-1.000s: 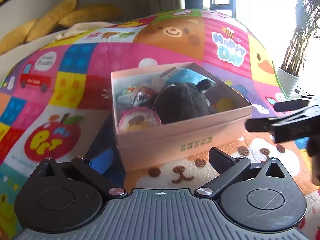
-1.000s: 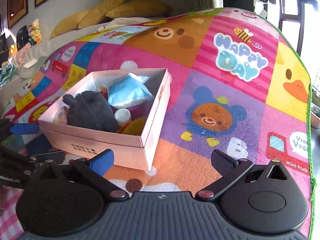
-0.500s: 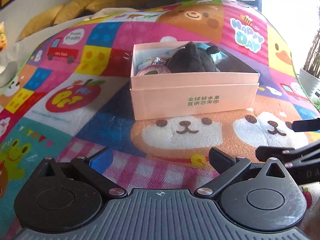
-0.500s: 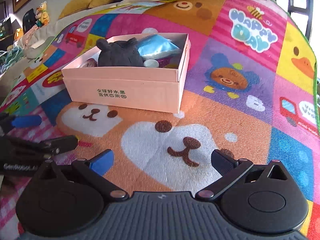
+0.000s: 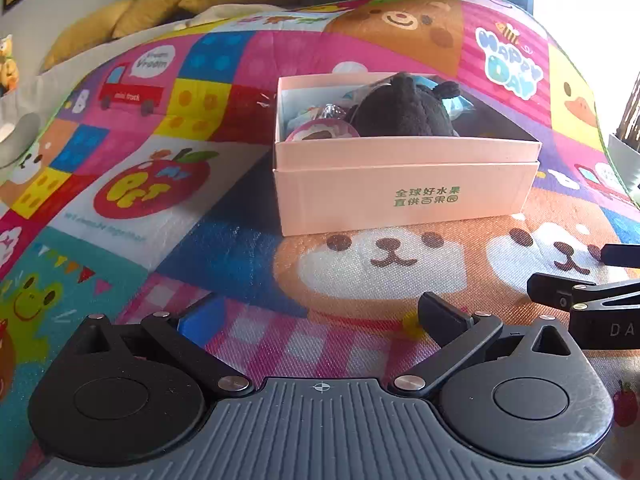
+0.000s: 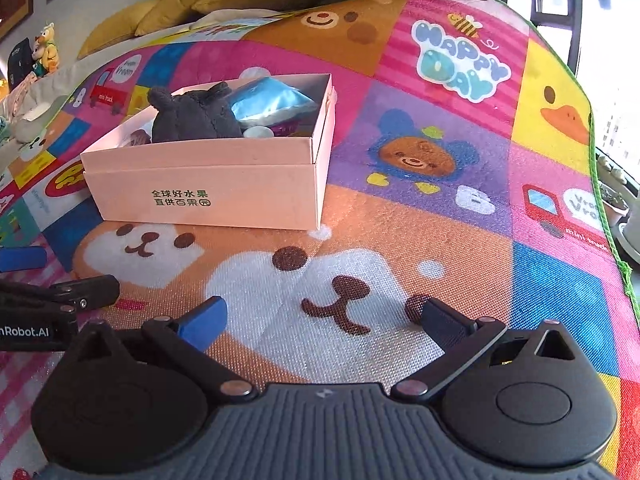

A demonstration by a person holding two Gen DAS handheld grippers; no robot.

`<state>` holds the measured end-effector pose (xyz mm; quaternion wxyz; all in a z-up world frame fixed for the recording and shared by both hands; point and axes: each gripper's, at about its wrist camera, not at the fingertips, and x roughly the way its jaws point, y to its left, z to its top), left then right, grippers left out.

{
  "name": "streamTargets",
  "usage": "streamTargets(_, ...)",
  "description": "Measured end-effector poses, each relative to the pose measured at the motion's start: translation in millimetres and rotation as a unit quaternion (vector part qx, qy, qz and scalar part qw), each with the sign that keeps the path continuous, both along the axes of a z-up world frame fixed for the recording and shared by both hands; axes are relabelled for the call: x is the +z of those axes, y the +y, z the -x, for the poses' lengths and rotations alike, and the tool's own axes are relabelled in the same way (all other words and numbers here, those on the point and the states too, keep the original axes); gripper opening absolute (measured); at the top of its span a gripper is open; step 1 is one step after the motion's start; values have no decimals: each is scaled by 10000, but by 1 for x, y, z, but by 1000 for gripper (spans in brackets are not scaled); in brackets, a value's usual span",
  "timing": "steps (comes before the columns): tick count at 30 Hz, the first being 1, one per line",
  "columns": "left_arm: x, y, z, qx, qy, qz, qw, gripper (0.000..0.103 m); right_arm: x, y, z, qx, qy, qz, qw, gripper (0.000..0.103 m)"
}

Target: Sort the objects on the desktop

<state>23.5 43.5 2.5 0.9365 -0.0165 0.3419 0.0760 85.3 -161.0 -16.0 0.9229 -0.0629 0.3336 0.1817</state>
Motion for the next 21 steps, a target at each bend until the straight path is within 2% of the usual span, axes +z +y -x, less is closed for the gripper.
streamTargets(21, 0, 1, 0, 1, 2, 33, 10000, 103, 0, 0, 0, 1, 0, -3, 10000, 103)
